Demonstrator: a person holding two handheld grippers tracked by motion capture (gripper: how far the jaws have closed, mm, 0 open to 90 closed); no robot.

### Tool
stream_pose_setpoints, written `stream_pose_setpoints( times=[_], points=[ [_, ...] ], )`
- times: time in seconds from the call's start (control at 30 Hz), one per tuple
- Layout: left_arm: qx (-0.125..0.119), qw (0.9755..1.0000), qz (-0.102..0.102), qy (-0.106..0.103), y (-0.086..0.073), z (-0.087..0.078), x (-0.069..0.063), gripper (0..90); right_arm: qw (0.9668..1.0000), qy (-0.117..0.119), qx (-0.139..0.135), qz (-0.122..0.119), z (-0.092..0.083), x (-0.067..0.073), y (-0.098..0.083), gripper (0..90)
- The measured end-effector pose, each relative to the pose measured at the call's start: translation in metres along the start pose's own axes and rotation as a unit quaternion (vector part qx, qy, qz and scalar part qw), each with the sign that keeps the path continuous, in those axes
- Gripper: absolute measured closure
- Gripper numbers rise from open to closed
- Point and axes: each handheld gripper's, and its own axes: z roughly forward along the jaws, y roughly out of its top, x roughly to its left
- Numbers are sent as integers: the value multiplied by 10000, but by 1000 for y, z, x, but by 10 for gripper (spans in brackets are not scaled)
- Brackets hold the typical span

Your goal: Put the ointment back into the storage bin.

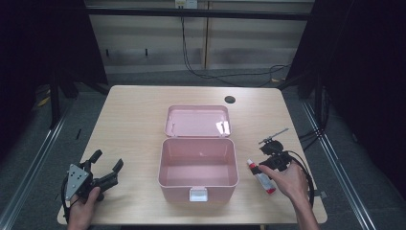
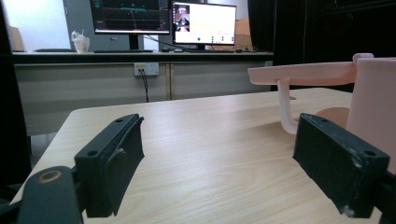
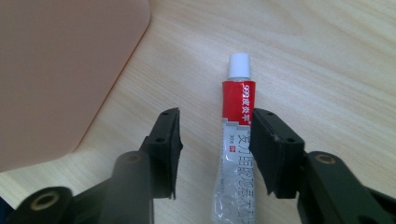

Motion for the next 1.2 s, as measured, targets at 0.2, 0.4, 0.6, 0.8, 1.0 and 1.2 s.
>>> stream_pose_setpoints(
  times=[0.2, 0.4, 0.6, 0.8, 1.0, 1.2],
  points=[
    [-3, 10000, 3, 2, 0, 0, 0, 157, 9993, -124, 351, -36, 8, -4, 6, 576],
    [1, 10000, 0, -3, 0, 0, 0, 157, 9983, -177, 546, -59, 14, -8, 8, 612],
    [-1, 10000, 0, 0, 0, 0, 0, 157, 9966, -275, 758, -174, 21, -5, 8, 654],
    [-1, 10000, 0, -2, 0, 0, 0, 157, 9939, -426, 955, -340, 28, -1, 9, 703],
    [0, 10000, 3, -10, 0, 0, 0, 157, 9920, -497, 1073, -451, 31, 2, 11, 705],
    [-2, 10000, 6, -9, 0, 0, 0, 157, 9873, -701, 1293, -610, 34, 8, 15, 706]
  ],
)
